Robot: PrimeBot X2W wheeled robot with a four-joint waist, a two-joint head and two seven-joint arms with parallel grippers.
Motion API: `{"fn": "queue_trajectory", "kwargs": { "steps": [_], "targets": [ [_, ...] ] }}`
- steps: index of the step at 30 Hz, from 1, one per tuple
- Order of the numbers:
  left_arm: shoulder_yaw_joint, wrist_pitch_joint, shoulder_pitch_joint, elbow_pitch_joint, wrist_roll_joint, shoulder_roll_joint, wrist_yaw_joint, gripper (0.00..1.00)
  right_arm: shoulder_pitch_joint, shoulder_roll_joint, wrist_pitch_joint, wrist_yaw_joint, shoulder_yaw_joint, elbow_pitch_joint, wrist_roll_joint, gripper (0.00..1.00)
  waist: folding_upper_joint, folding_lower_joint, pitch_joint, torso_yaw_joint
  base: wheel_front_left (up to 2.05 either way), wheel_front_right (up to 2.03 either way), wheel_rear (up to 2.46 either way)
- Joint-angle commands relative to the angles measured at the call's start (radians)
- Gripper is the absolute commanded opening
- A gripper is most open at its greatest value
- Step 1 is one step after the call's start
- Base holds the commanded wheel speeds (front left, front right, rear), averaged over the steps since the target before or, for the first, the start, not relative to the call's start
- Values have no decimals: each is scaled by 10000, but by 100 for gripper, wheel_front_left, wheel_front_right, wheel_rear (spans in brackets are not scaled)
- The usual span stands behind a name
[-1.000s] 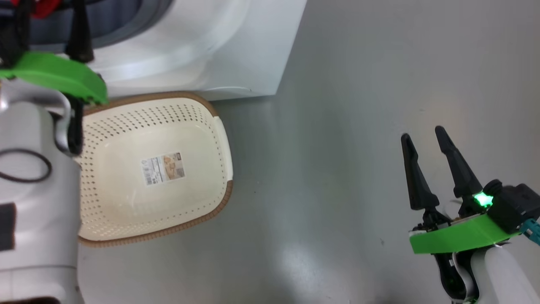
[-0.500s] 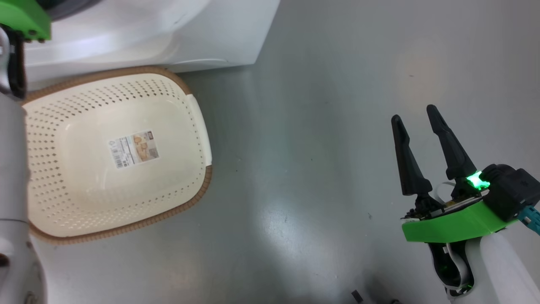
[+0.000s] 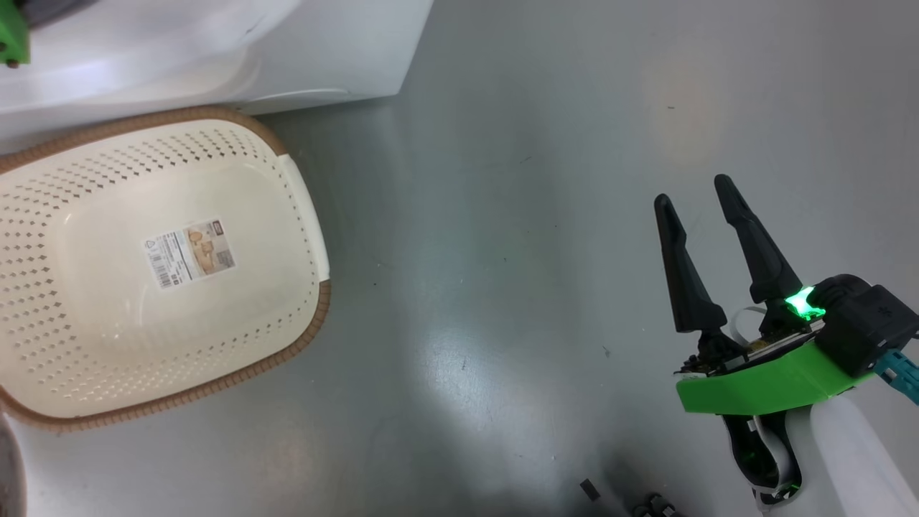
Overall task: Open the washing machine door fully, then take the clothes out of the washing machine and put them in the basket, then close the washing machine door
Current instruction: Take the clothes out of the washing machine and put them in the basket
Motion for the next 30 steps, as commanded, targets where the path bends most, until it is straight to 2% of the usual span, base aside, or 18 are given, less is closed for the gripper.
{"fn": "queue_trajectory", "kwargs": {
  "steps": [1,3,4,5,6,7,9,10,17,30],
  "targets": [
    [11,-48,-129,38,86,545,125,100,112,-37,-63,73,277,-262,134,100,0,0,-10,-26,0,0,0],
    [-40,-48,-246,317,104,571,216,100,117,-24,-63,73,315,-277,139,100,0,0,-15,-45,0,0,0],
    [-76,-48,-296,443,115,603,211,96,118,-21,-63,73,332,-288,145,100,0,0,-9,-53,0,0,0],
    [-109,-48,-349,529,122,630,207,88,112,-18,-63,73,346,-298,150,100,0,0,-2,-60,0,0,0],
    [-134,-48,-387,588,120,642,208,71,106,-16,-63,73,357,-305,153,100,0,0,1,-63,0,0,0],
    [-154,-48,-414,644,111,636,217,47,102,-13,-63,73,360,-313,153,100,0,0,6,-60,0,0,0],
    [-195,-48,-451,729,93,627,221,29,98,-8,-63,73,361,-332,149,100,0,0,12,-49,0,0,0],
    [-210,-48,-469,761,75,623,209,0,92,-5,-63,73,361,-342,150,100,0,0,17,-46,0,0,0],
    [-254,-48,-453,477,-91,530,246,0,20,5,-63,73,345,-380,154,100,0,0,12,13,0,0,0],
    [304,-48,984,-2297,-804,167,465,0,-140,-157,-63,73,207,-443,86,100,0,0,-161,435,0,0,0]
  ]
}}
